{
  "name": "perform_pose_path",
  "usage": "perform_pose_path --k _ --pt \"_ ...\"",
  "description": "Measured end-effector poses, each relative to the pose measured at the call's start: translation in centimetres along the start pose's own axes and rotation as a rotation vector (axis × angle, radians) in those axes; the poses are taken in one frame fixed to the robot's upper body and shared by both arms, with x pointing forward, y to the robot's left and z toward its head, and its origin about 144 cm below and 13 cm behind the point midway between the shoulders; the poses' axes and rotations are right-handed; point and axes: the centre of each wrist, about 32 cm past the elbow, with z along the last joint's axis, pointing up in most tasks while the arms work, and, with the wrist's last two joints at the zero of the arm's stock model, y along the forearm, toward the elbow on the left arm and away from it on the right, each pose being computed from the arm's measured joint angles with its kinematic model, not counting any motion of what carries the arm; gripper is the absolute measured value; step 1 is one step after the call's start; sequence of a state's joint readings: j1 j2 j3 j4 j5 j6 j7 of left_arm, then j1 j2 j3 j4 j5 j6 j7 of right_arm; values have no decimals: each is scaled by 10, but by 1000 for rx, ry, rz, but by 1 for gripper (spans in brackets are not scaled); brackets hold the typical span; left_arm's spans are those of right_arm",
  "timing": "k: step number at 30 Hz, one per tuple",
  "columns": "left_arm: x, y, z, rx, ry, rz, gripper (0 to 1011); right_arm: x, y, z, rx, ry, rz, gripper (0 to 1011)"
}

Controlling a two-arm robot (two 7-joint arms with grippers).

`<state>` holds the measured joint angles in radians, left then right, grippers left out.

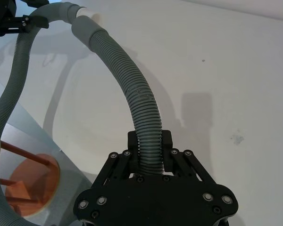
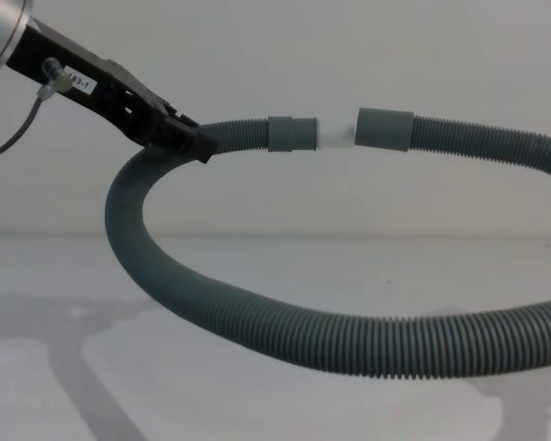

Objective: Use both hands to pick up one end of the pipe from the table, align the ends, and insert them.

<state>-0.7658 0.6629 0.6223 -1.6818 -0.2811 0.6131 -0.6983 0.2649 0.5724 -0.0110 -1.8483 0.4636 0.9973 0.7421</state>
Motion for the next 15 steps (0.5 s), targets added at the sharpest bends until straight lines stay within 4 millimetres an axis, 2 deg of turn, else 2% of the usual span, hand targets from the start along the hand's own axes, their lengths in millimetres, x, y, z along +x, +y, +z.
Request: perform_pose_path --k 15 --pt "0 5 -2 9 3 -5 290 1 0 2 -8 1 -10 255"
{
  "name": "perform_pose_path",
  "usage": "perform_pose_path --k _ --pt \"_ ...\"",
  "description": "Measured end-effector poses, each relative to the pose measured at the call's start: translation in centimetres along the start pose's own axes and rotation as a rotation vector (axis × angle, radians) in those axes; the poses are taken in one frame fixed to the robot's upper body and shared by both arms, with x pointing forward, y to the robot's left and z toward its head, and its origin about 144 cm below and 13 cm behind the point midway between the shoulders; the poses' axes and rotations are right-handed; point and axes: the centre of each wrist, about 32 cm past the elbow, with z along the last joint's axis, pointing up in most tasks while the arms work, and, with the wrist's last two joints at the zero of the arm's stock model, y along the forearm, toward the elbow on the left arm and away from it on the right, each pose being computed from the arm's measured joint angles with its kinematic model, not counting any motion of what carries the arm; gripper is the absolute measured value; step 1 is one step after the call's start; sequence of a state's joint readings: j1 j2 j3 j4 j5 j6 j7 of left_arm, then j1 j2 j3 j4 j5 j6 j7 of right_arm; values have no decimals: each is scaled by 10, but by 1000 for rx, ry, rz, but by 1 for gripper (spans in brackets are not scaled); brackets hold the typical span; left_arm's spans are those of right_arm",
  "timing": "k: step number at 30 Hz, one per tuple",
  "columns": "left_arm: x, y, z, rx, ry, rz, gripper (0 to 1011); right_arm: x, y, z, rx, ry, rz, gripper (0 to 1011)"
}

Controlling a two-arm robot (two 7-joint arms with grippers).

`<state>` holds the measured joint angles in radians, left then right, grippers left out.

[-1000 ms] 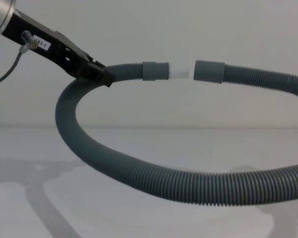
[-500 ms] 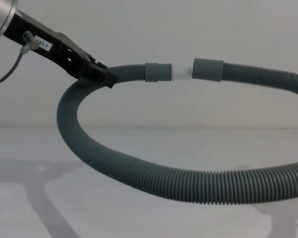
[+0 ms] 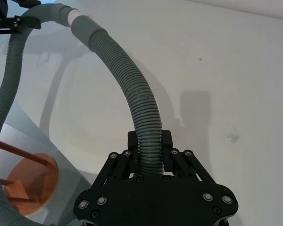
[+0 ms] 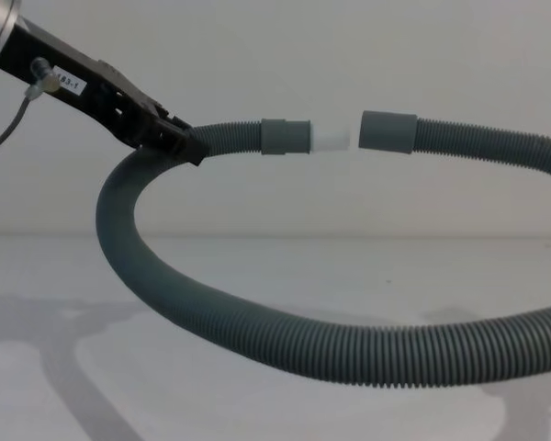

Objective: Use both hands to pick up one end of the pipe from the table, align the ends, and insert them.

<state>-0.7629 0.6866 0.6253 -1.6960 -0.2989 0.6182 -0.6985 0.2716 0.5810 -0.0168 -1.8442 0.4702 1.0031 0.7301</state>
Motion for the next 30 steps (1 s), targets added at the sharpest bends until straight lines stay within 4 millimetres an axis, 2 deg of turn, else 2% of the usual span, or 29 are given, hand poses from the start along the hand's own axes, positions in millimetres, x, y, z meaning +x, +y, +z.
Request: perform_pose_path --k 30 --pt "8 1 -2 7 -13 -25 290 1 0 3 -2 -14 -8 255"
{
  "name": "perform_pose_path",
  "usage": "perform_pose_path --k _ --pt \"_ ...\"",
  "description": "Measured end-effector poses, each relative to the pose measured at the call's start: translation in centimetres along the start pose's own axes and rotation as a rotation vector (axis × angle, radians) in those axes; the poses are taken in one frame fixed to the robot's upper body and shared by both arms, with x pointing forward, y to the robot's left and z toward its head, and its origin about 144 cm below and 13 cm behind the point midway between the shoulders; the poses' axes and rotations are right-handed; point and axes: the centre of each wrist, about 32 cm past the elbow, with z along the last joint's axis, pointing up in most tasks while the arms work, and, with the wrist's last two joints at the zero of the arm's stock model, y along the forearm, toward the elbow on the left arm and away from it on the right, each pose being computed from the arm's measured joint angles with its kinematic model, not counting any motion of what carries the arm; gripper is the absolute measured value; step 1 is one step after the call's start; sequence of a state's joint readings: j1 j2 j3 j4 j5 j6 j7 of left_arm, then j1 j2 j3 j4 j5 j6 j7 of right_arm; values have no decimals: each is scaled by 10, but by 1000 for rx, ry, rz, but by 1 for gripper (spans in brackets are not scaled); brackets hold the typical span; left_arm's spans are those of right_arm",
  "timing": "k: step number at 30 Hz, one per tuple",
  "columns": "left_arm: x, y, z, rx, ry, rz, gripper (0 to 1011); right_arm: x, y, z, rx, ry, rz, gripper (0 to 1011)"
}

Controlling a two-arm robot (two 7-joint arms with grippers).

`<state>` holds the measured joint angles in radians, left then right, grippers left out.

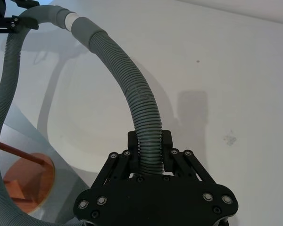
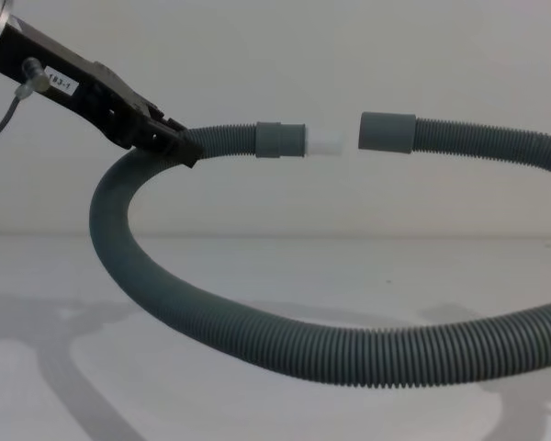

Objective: Use both hands to pick up one end of the pipe from the table, align the ends, and insert them.

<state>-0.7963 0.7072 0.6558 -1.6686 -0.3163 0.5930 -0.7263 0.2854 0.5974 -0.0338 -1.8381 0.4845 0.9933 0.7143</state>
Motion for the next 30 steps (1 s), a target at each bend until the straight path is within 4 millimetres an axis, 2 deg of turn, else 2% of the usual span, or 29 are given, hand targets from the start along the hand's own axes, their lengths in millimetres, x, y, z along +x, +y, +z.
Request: perform_pose_path --k 30 --pt "5 -1 3 -18 -13 -13 290 0 1 2 5 -11 5 255"
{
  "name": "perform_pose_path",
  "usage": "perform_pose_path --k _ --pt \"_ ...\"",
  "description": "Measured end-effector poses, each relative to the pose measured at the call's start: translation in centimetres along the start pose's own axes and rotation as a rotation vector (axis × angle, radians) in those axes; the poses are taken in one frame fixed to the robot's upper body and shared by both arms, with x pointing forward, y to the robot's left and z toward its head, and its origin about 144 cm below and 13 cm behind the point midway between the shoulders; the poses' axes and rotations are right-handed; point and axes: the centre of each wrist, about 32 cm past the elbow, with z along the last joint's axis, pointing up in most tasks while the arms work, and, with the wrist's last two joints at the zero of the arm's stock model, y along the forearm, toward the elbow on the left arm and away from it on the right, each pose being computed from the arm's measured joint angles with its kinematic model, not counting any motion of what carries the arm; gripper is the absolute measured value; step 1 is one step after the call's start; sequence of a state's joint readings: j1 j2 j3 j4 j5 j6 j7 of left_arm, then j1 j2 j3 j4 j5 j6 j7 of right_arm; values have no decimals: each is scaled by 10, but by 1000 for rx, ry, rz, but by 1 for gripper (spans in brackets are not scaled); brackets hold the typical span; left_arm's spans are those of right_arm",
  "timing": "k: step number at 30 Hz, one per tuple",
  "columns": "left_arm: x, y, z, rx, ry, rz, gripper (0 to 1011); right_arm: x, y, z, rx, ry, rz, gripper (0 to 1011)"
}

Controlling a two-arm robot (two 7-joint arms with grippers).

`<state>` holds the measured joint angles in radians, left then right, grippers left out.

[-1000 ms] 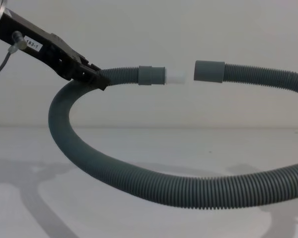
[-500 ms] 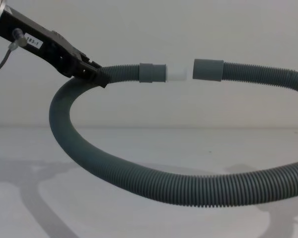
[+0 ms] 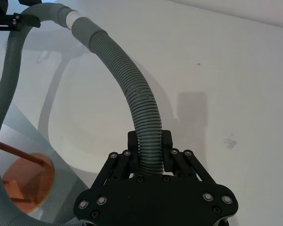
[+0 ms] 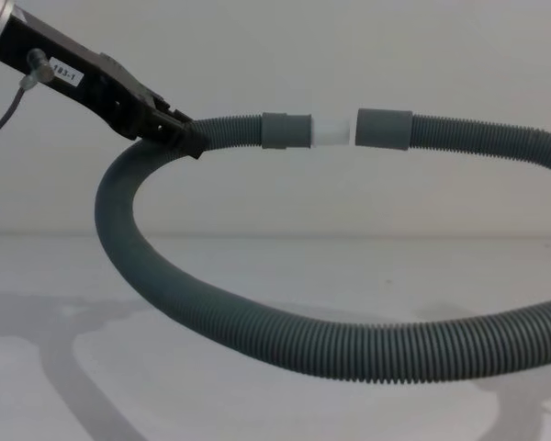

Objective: Use both hands to pick up one end of the pipe from the table, align the ends, and insert them.

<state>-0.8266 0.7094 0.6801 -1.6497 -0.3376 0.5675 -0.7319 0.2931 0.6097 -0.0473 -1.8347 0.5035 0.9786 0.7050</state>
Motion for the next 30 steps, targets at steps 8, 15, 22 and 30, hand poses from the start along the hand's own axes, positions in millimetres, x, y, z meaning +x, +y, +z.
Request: perform_pose_path --k 8,15,22,30 --pt "0 -1 1 -6 -1 -4 290 0 1 0 -2 3 0 255" --pt "1 0 1 -9 -1 -6 290 -1 2 0 -7 5 -1 255" --pt "2 -1 2 -12 -2 -8 290 -1 3 0 -9 7 -2 255" --pt "4 -3 2 -16 -2 -16 290 -1 3 1 -11 12 -3 255"
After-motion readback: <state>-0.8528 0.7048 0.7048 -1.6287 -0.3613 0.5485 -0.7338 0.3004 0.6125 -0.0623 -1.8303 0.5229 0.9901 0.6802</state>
